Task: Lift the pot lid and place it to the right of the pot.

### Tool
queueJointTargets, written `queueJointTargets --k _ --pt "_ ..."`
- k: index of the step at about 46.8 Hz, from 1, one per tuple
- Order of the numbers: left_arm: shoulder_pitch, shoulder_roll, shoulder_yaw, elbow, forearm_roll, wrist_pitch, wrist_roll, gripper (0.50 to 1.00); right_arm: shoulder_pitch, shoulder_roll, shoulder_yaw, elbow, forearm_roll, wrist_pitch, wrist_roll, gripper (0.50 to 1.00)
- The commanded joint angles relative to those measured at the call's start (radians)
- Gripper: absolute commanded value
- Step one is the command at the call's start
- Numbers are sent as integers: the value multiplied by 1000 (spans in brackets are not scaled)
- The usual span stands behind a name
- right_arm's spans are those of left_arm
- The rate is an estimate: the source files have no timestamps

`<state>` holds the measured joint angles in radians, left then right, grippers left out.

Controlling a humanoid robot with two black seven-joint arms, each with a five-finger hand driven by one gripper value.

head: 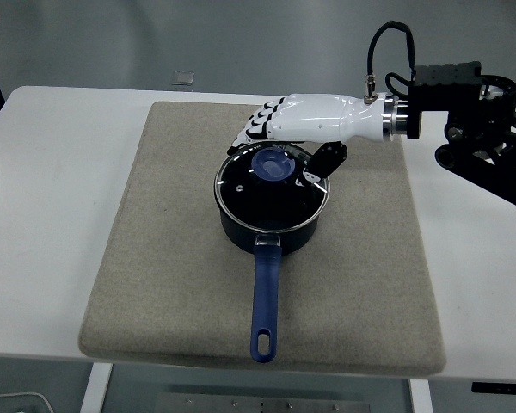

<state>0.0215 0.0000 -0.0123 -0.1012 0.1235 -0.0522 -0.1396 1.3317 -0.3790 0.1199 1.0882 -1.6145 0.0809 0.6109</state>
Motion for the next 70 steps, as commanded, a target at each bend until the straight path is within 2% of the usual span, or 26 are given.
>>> queueJointTargets --k 1,40,70 --pt "0 0 0 0 1 0 0 1000 0 0 -2 -4 -2 -4 0 887" --pt "0 0 0 0 1 0 0 1000 -12 14 -25 -24 -44 -64 0 887" --pt "0 0 0 0 1 0 0 1000 -17 23 -40 -27 -45 -64 0 877"
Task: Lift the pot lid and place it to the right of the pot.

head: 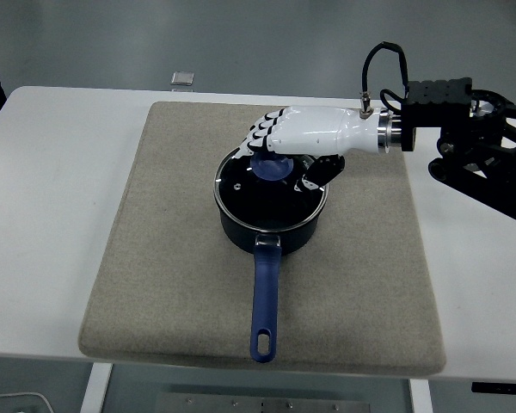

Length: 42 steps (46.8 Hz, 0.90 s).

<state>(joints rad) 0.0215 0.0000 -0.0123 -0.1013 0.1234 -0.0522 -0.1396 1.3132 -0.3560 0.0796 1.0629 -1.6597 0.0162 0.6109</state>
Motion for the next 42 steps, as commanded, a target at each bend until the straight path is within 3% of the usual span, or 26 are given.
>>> queueJointTargets --k 1,11,29,31,34,39,42 --pt "0 0 0 0 -1 0 0 1000 1 -1 0 -1 0 1 0 874" --pt "0 0 0 0 -1 0 0 1000 -5 6 -6 -18 0 4 0 821" --pt "0 0 0 0 1 0 0 1000 -9 20 -14 -27 3 11 0 815" --pt "0 0 0 0 1 0 0 1000 -11 20 -14 -29 3 13 0 766" --pt "0 0 0 0 1 0 0 1000 -11 22 -15 -29 3 14 0 640" --pt "0 0 0 0 1 0 0 1000 -11 26 -14 -29 6 25 0 505" --pt "0 0 -2 0 1 0 0 1000 -11 29 -12 -29 8 34 0 500"
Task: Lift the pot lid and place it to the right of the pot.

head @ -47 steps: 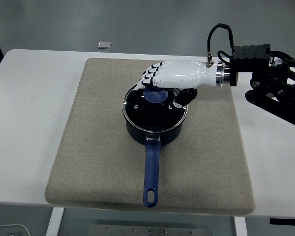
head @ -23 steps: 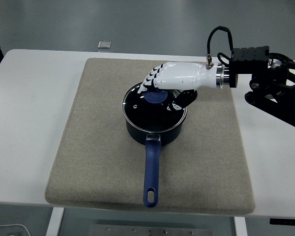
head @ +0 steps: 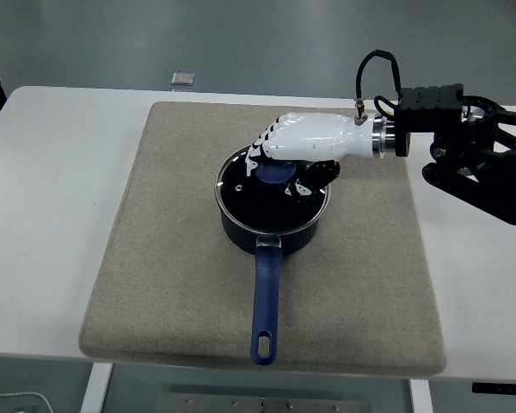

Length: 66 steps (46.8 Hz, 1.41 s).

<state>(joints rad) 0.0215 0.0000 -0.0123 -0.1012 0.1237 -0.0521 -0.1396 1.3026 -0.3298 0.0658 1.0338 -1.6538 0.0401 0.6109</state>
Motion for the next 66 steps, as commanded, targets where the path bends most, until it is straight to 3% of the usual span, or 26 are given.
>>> queueJointTargets --k 1,43,49,54,61,63,64,65,66 --pt "0 0 0 0 1 0 0 1000 0 5 0 0 2 12 0 500" --pt "0 0 0 0 -1 0 0 1000 37 54 8 -34 9 41 0 500" --pt "0 0 0 2 1 0 0 1000 44 52 17 -32 55 84 0 500" --pt "0 0 0 0 1 0 0 1000 46 54 17 -31 78 119 0 564" --pt "0 0 0 0 -1 0 0 1000 47 55 17 -26 81 121 0 719" --pt "0 0 0 0 1 0 0 1000 47 55 17 -24 83 122 0 786" --pt "0 0 0 0 1 0 0 1000 47 54 17 -24 85 122 0 861" --pt "0 0 0 0 -1 0 0 1000 49 54 19 -24 83 122 0 905" --pt "0 0 0 0 1 0 0 1000 49 54 19 -23 85 122 0 909"
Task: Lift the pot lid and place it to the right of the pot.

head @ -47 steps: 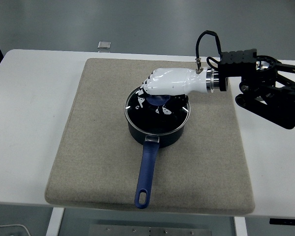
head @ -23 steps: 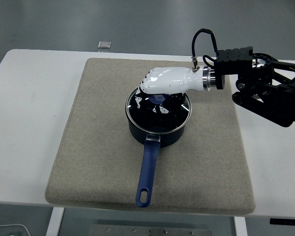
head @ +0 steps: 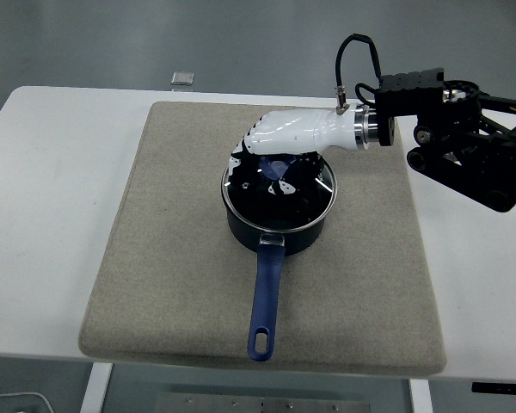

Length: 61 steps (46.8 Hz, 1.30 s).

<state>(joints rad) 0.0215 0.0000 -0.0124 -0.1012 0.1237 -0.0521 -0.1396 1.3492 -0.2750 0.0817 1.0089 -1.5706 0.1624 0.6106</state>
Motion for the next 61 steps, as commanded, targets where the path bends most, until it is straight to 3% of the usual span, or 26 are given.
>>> queueJointTargets --k 1,24,61 --pt "0 0 0 0 1 0 0 1000 2 -1 3 2 1 0 0 909" --pt "0 0 0 0 -1 0 0 1000 42 -18 -13 5 -12 43 0 909" --pt "0 0 0 0 1 0 0 1000 73 -47 -30 -23 -85 37 0 909"
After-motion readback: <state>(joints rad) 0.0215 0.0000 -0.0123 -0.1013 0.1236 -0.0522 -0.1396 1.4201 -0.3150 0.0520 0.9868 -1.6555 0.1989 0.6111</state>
